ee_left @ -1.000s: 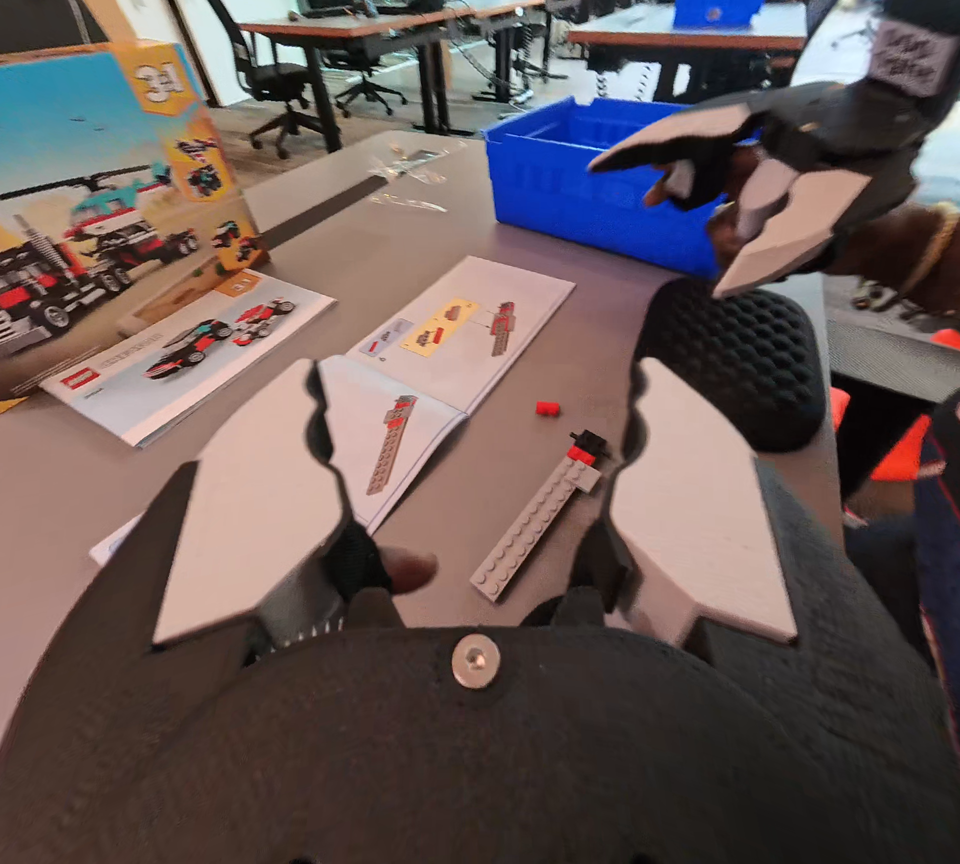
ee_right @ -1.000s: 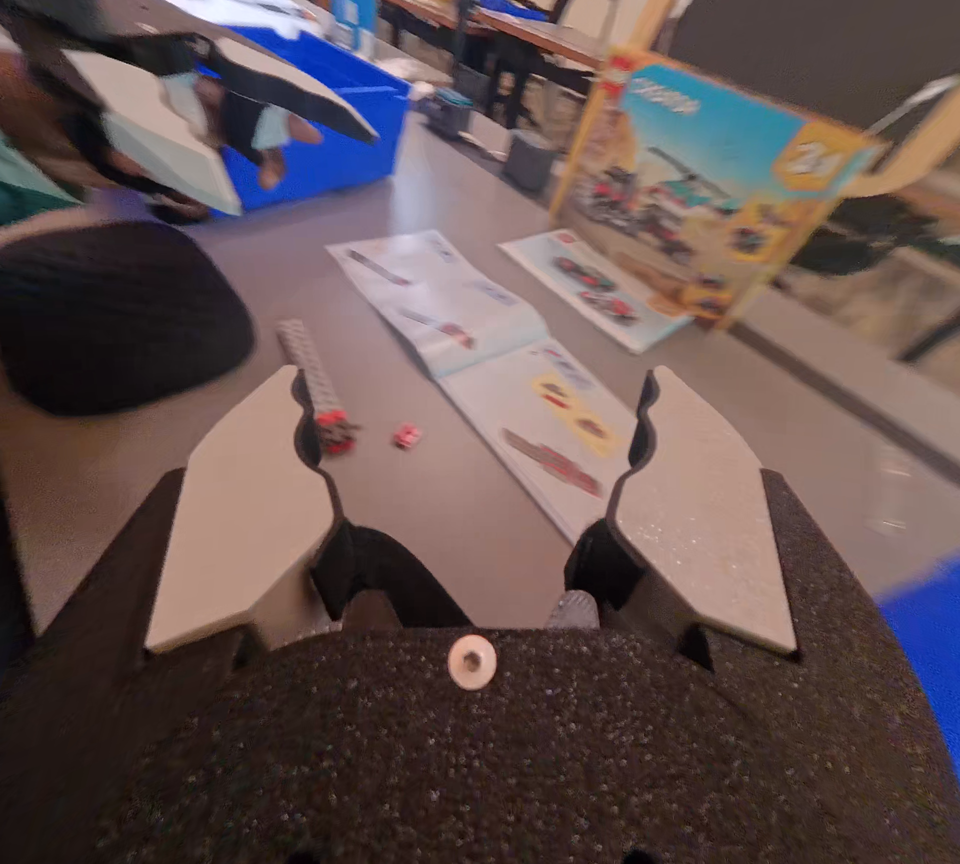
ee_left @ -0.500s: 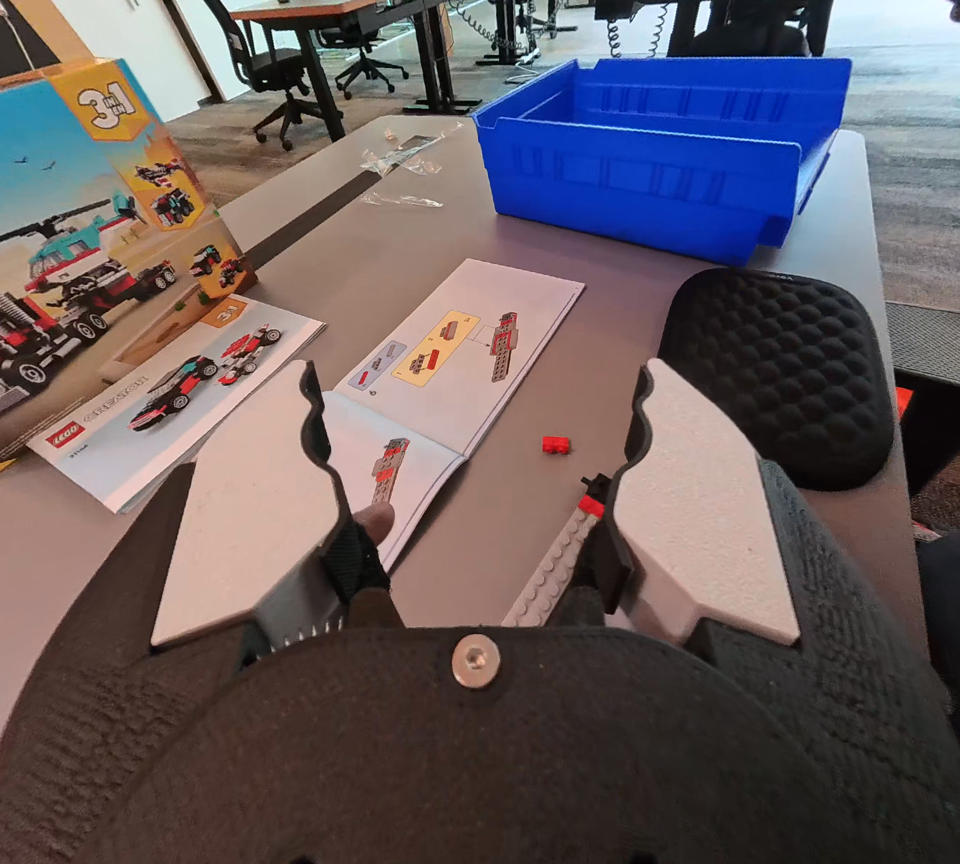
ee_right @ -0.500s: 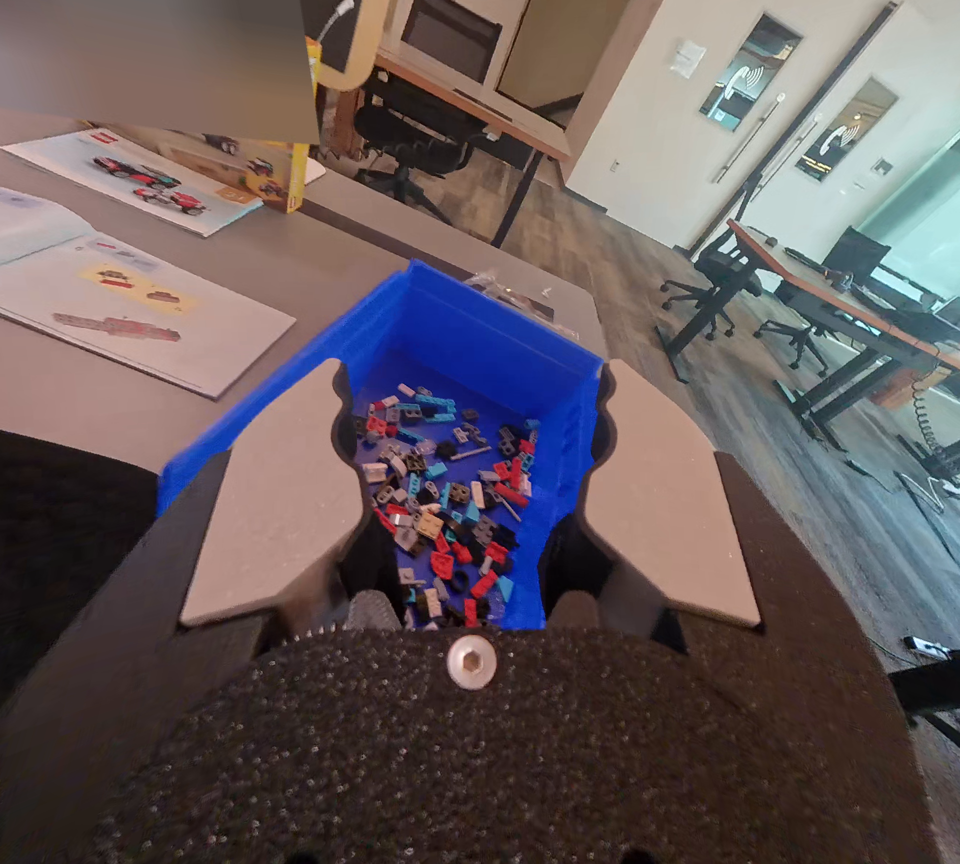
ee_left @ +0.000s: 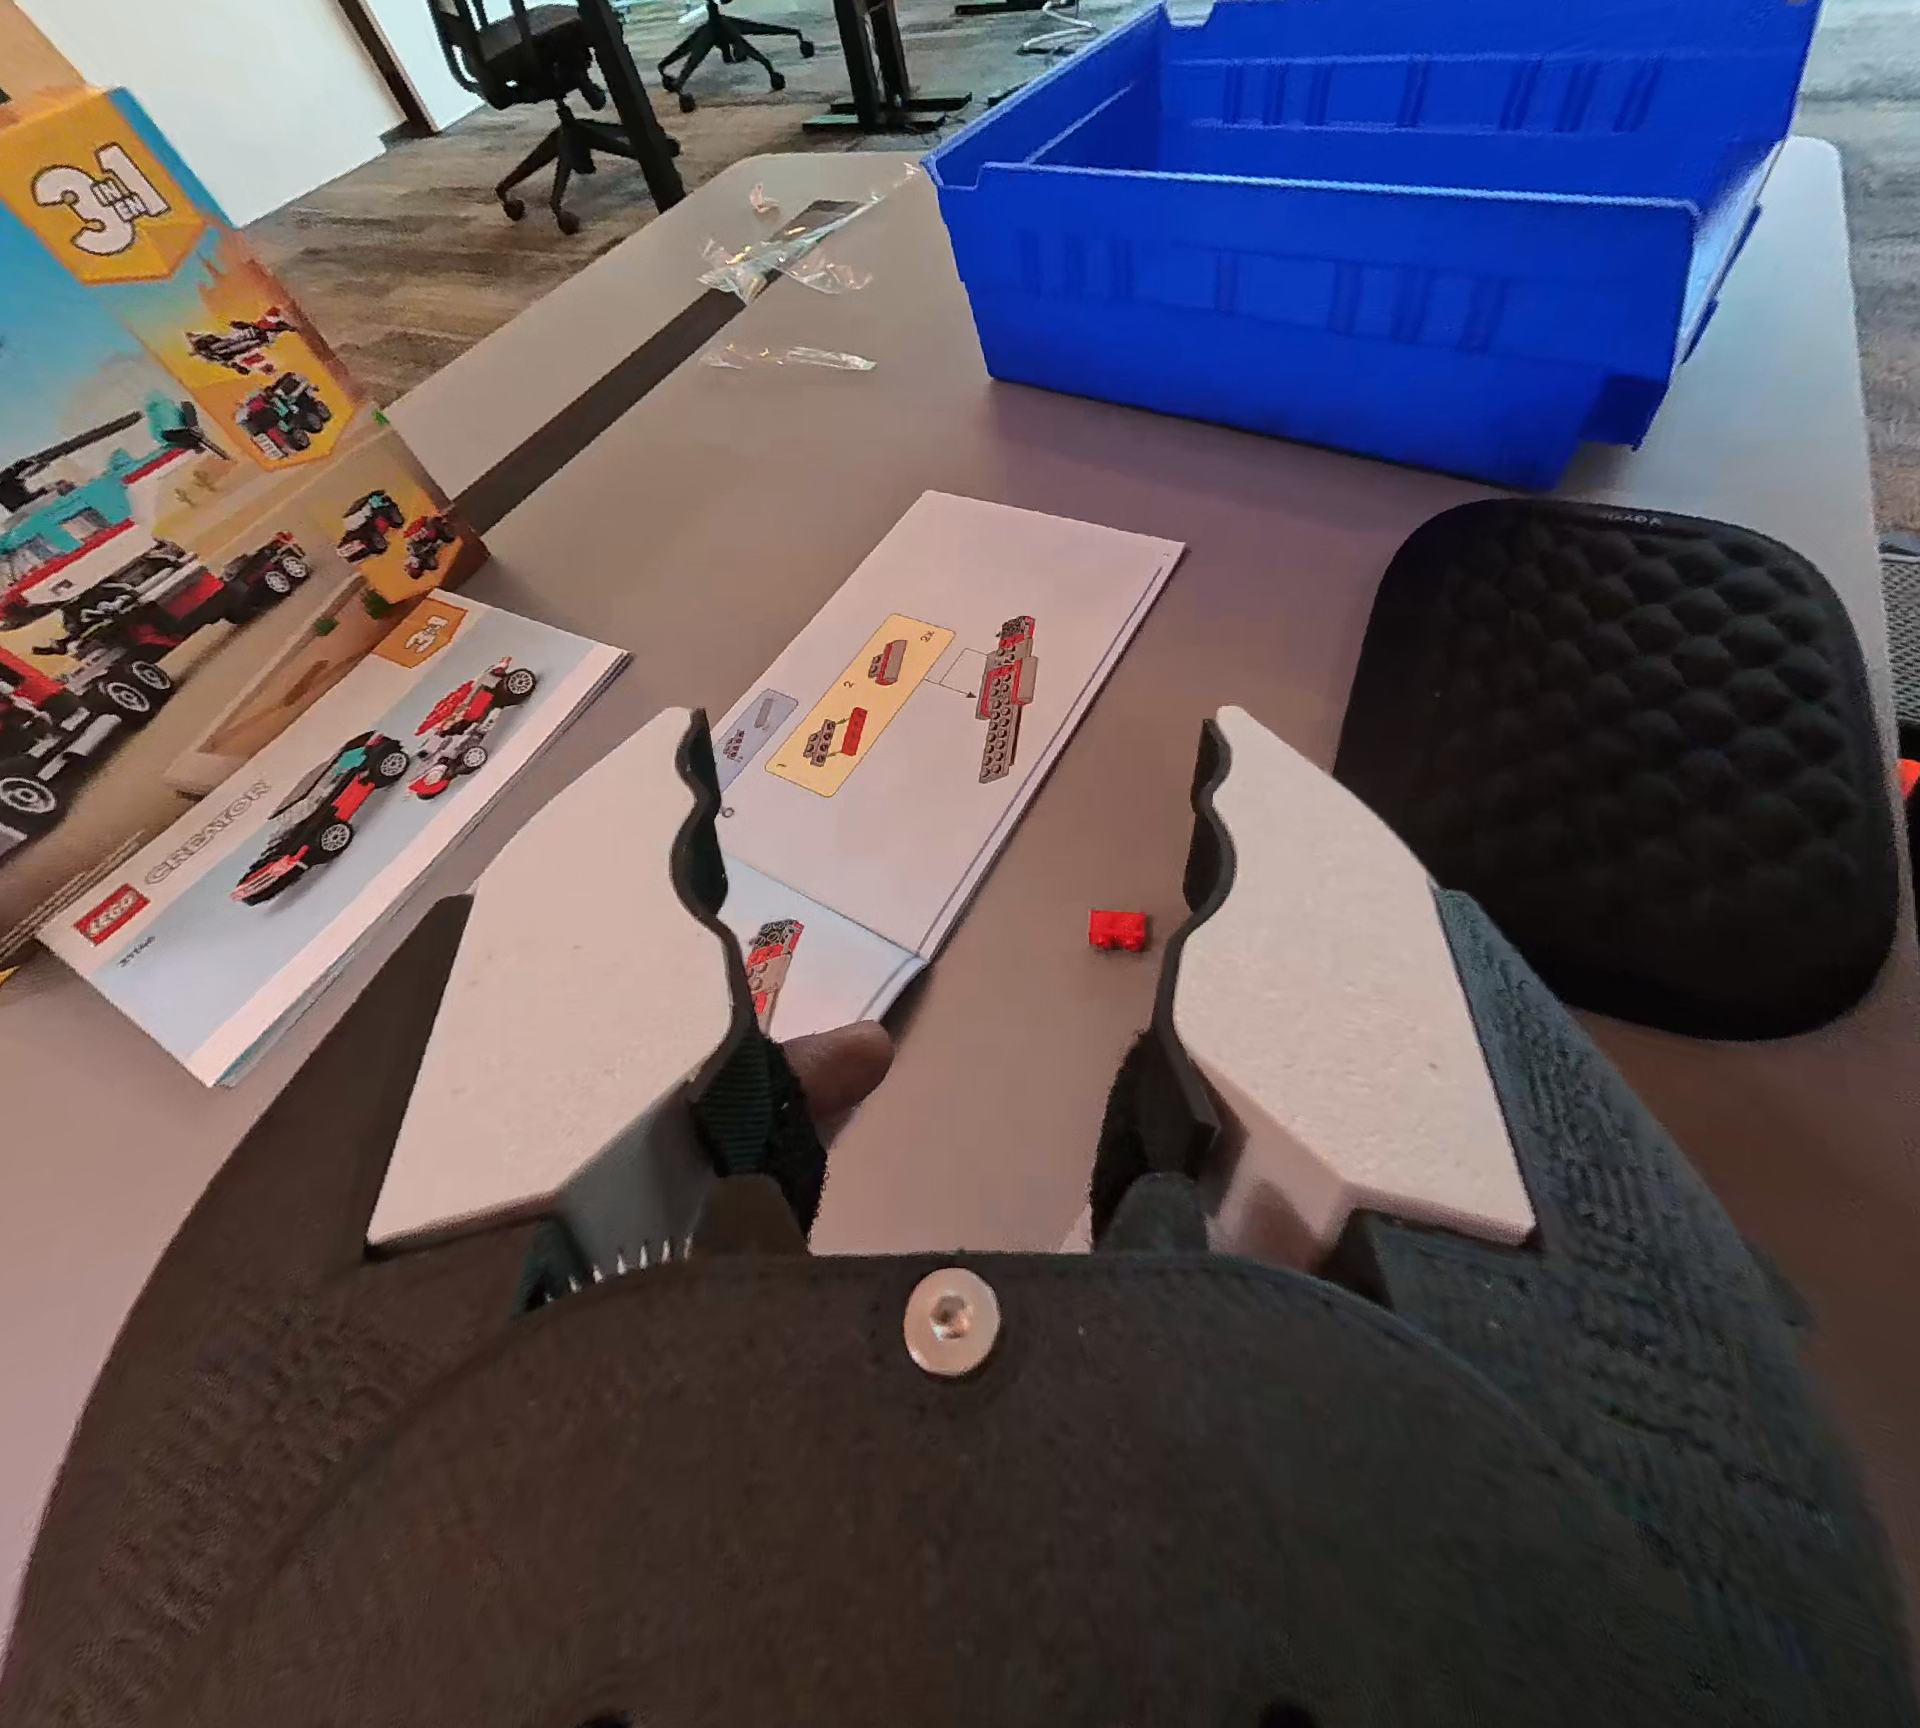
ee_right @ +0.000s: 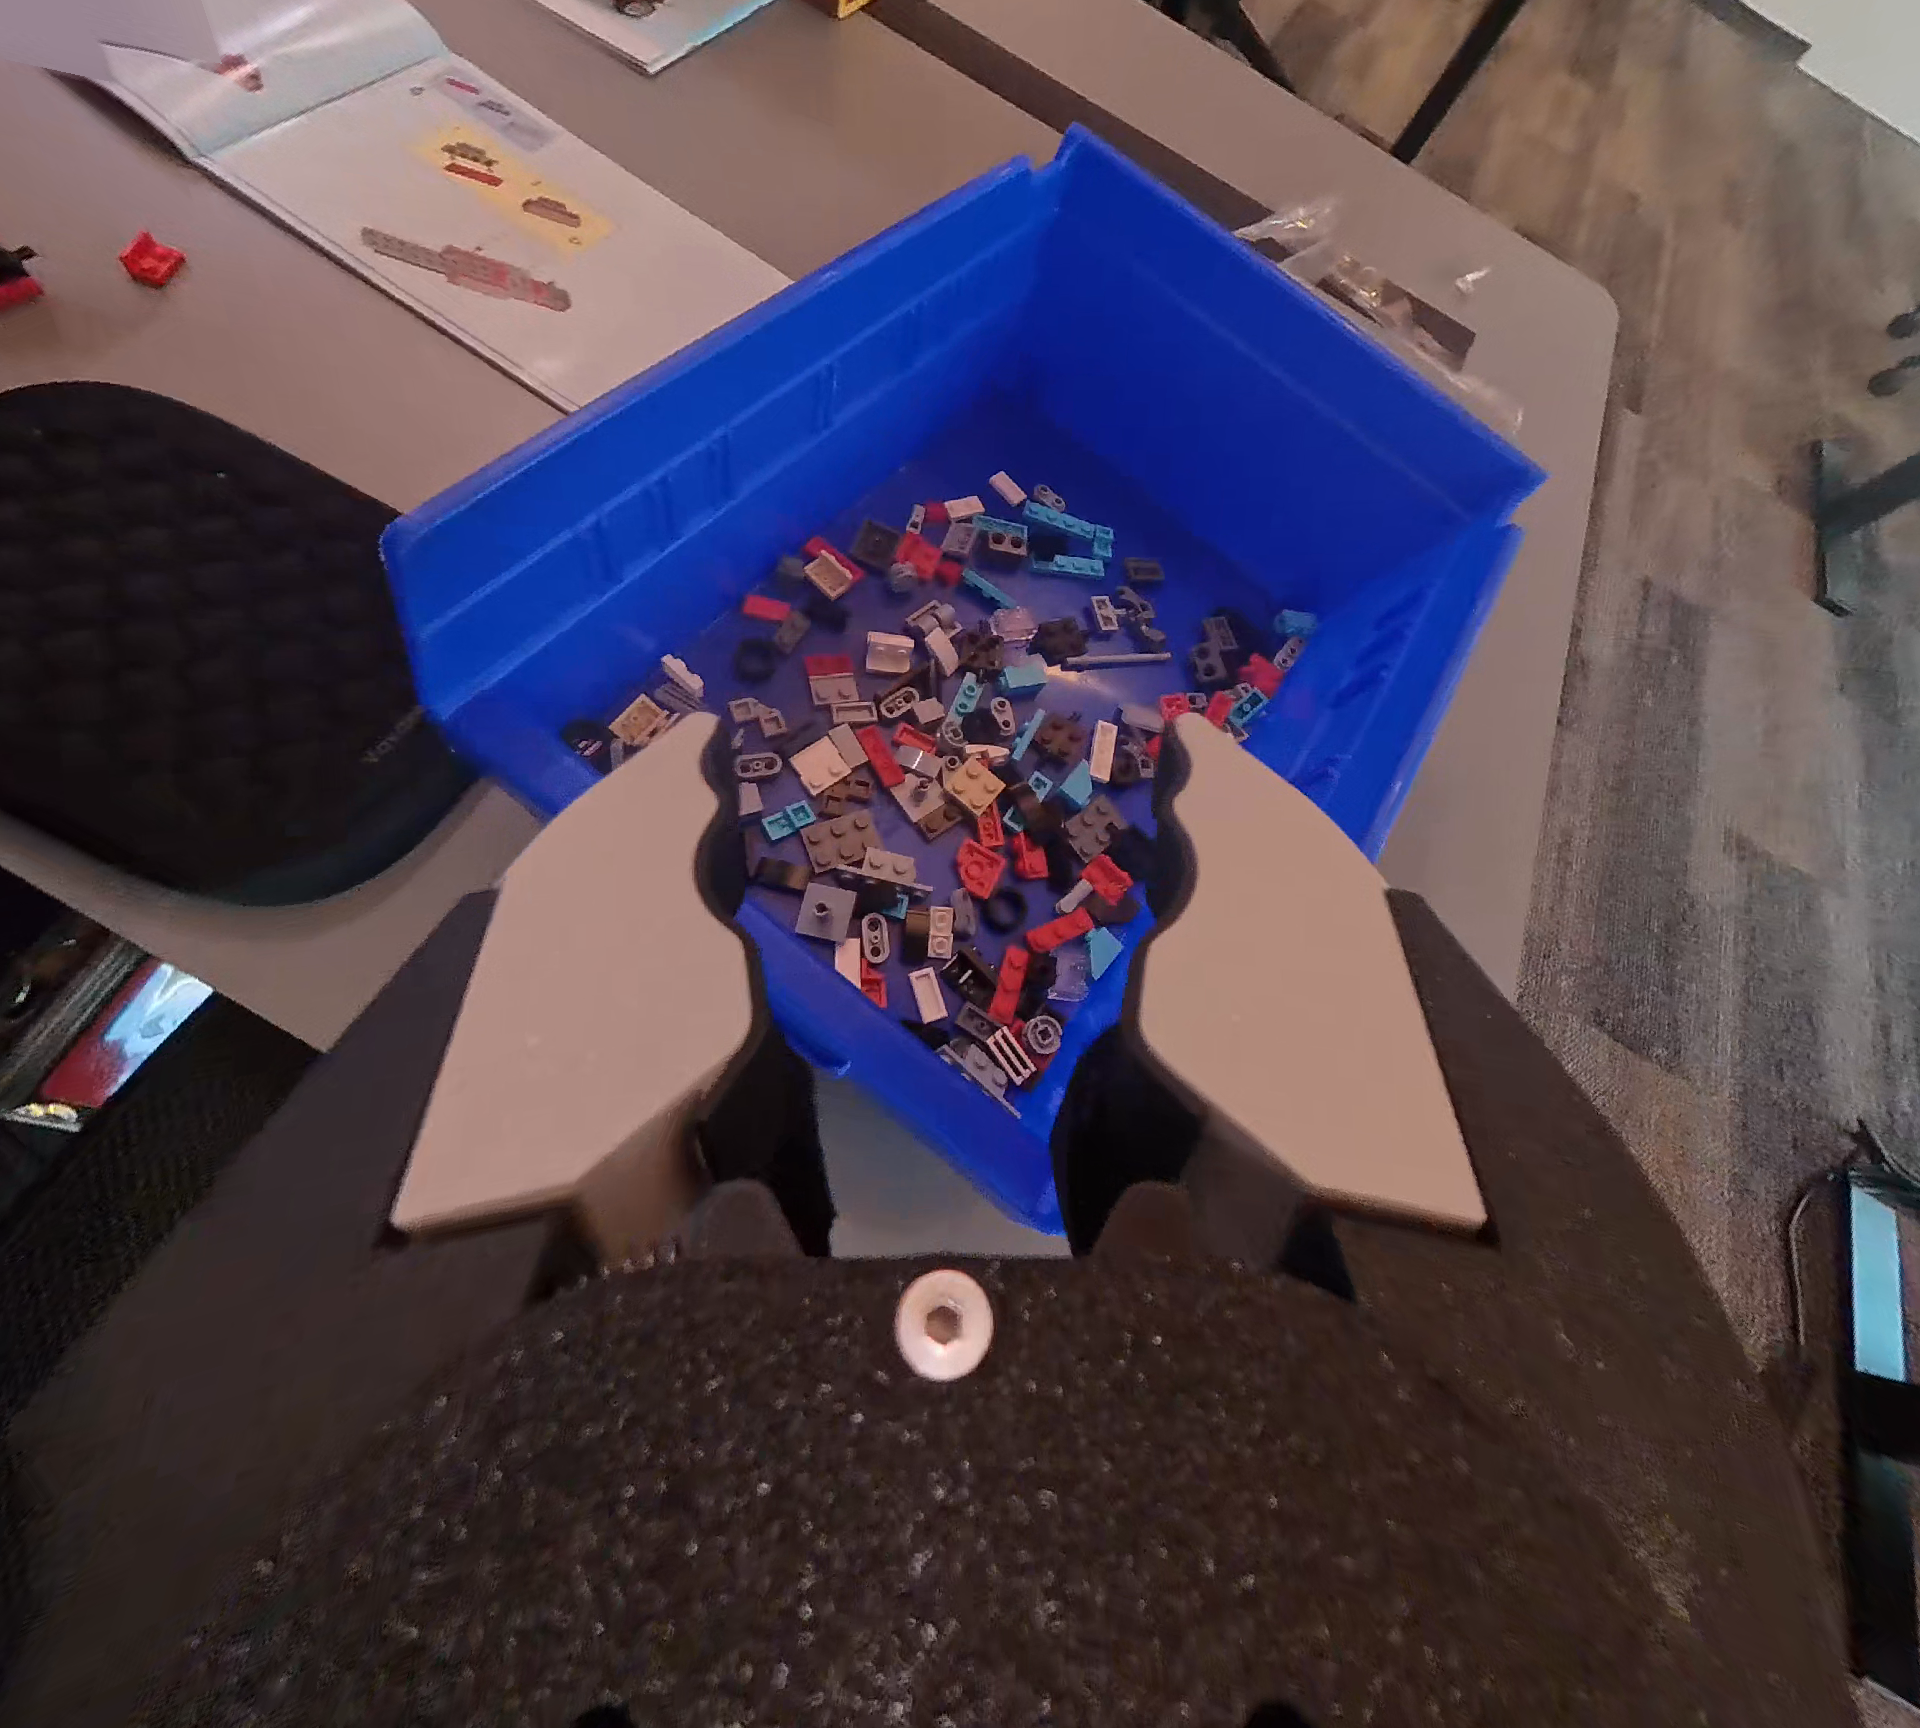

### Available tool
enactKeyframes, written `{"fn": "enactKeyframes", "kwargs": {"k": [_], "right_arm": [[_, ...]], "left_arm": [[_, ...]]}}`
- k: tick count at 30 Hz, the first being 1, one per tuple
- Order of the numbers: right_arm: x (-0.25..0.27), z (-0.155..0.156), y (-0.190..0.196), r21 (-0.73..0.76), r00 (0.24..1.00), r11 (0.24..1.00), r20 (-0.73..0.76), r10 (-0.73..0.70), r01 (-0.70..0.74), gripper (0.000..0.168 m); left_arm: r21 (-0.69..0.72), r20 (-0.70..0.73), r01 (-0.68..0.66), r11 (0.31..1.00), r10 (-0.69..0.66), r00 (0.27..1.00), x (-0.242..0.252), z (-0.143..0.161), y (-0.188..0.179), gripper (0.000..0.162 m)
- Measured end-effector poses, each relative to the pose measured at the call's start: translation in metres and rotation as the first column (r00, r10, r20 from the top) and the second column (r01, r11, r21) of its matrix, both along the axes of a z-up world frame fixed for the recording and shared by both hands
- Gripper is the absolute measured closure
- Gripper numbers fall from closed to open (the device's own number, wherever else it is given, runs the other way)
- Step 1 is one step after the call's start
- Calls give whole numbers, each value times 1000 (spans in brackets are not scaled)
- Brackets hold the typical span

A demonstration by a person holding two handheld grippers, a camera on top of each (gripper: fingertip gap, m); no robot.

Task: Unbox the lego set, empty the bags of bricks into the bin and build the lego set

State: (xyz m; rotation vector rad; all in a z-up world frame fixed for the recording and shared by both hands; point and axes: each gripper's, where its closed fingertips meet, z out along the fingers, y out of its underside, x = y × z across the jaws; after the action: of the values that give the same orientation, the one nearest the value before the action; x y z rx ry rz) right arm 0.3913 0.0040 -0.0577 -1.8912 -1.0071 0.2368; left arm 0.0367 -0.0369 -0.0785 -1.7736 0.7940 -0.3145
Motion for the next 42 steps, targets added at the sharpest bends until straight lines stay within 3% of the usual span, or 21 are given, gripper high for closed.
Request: {"fn": "enactKeyframes", "kwargs": {"k": [5,16,25,30,38,42], "right_arm": [[2,15,0,114,997,991,54,61,-67,163],[0,22,-3,82,996,993,18,82,-83,165],[4,12,-9,46,998,997,-30,61,-59,164],[1,9,-11,27,996,997,-56,73,-72,163],[-7,5,-10,34,992,996,-90,85,-83,158],[-8,2,-7,34,992,996,-97,79,-76,153]], "left_arm": [[18,-30,-29,999,29,999,1,0,6,76],[-13,-11,-73,997,73,997,-4,-4,11,76],[-23,179,-177,984,178,968,-20,14,23,76],[-49,255,-217,975,222,941,-29,16,27,64],[-17,243,-307,952,302,922,-60,27,33,40],[-23,279,-320,947,313,908,-70,35,33,37]]}}
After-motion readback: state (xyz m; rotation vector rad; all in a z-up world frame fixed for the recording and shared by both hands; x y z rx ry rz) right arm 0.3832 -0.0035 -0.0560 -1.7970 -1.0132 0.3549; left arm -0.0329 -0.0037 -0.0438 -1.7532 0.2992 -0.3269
